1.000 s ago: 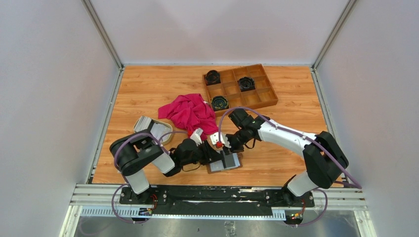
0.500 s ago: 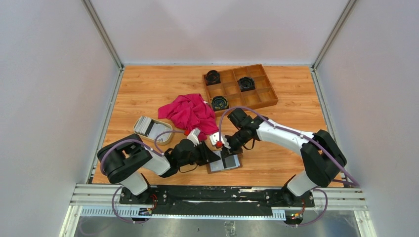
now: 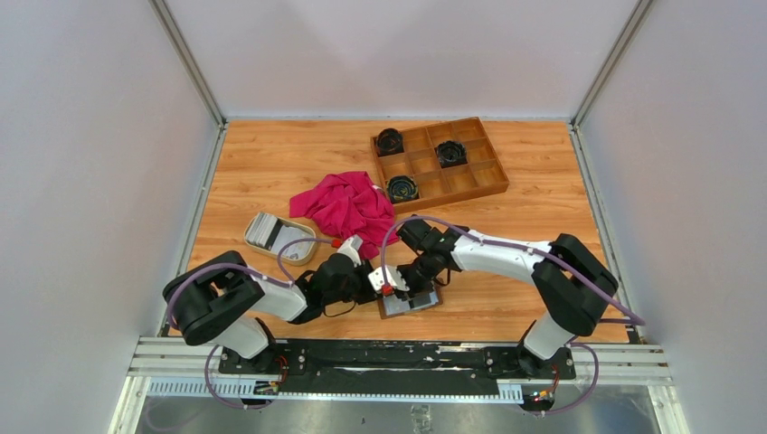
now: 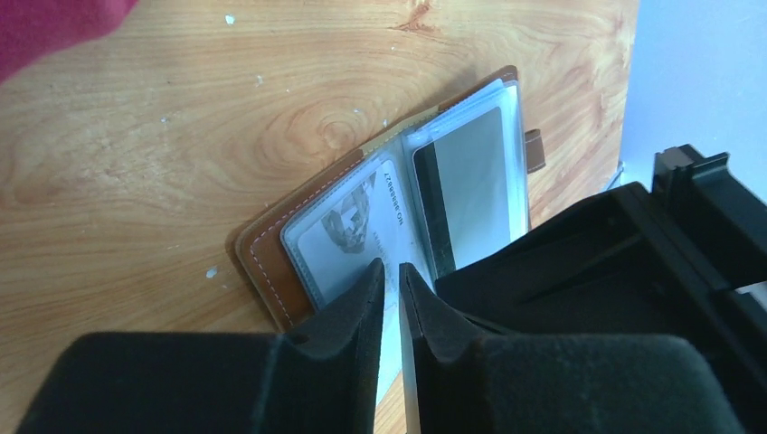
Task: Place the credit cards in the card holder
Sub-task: Insert the credit card into the card holder.
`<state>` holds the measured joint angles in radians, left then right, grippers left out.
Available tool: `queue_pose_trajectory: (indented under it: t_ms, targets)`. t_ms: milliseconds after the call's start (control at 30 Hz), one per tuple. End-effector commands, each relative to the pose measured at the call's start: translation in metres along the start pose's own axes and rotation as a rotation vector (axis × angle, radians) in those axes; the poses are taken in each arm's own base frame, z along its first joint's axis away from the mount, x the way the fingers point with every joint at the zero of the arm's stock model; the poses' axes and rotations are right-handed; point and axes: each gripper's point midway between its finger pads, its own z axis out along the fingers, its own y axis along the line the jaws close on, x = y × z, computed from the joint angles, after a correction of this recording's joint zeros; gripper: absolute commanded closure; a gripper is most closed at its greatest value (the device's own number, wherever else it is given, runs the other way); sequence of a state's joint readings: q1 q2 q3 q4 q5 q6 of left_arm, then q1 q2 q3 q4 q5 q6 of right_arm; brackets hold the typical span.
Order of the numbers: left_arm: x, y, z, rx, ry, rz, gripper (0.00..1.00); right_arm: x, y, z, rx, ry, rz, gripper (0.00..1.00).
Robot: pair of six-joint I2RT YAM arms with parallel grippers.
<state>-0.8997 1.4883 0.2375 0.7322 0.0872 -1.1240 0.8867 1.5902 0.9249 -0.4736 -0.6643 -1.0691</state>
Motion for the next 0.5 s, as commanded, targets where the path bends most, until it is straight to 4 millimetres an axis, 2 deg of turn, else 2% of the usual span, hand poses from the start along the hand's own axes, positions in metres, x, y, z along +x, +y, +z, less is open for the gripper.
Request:
queue_pose_trajectory:
  t_ms: [0,467]
  targets:
    - [0.009,0.023,0.002,-0.078,0.034,0.034,0.83,0.013,0.002,0.013,-0.002,0.084,-0.011,0.89]
    - [0.010,0.035,-0.001,-0.106,0.033,0.043,0.85,0.041,-0.001,-0.006,0.033,0.221,-0.039,0.89]
